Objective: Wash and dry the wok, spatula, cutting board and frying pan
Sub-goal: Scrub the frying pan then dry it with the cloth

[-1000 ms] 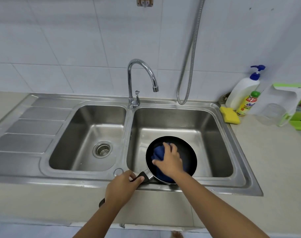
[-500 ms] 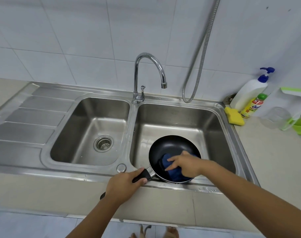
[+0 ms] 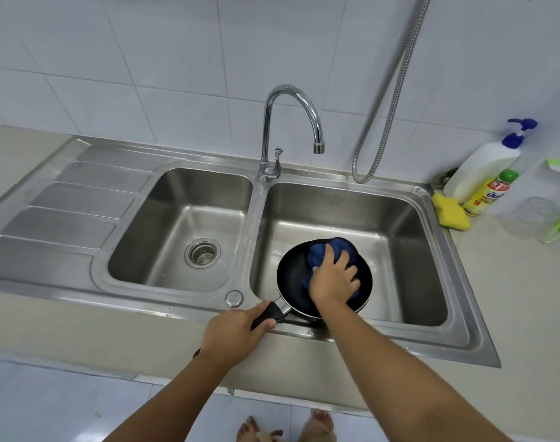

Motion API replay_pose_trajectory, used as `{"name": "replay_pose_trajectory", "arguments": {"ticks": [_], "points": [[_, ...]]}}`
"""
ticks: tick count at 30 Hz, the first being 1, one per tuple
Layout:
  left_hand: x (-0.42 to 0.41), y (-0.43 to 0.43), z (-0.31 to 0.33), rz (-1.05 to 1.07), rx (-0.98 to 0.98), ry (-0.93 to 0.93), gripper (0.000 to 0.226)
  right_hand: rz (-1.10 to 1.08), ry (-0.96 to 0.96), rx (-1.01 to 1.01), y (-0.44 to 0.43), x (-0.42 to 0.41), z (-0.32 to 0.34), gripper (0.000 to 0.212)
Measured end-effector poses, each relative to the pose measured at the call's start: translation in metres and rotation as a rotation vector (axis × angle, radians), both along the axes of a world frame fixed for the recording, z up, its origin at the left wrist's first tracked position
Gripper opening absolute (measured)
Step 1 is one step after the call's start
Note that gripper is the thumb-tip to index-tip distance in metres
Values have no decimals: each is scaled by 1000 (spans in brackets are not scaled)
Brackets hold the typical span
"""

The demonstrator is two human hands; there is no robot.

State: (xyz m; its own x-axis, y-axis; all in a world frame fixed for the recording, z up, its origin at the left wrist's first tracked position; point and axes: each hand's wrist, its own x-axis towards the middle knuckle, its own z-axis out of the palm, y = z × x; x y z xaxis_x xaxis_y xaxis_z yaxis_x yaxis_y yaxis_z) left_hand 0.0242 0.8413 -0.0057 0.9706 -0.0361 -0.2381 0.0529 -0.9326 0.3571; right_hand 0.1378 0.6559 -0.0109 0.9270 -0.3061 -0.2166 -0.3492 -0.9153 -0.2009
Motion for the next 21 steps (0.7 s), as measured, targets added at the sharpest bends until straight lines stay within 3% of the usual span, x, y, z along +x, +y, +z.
{"name": "replay_pose_trajectory", "arguments": {"ticks": [3, 7, 8, 10, 13, 17, 19, 21], "points": [[1, -1, -1, 4, -3, -7, 53, 144, 106, 177, 20, -5, 1, 69], [0, 1, -6, 2, 35, -27, 53, 344, 253, 568, 8, -12, 23, 56], [-1, 1, -5, 2, 42, -33, 53, 397, 312, 590, -3, -12, 32, 53], [1, 3, -5, -20, 58, -42, 53, 595, 469, 432, -28, -7, 52, 53], [6, 8, -1, -81, 72, -48, 53, 816, 632, -43, -59, 7, 75, 54], [15, 13, 0, -142, 68, -35, 53, 903, 366, -676, -65, 27, 76, 35], [15, 16, -5, -152, 68, -55, 56, 923, 192, -735, -54, 32, 61, 32], [15, 19, -9, -152, 61, -59, 71, 903, 67, -601, -43, 33, 43, 40]]}}
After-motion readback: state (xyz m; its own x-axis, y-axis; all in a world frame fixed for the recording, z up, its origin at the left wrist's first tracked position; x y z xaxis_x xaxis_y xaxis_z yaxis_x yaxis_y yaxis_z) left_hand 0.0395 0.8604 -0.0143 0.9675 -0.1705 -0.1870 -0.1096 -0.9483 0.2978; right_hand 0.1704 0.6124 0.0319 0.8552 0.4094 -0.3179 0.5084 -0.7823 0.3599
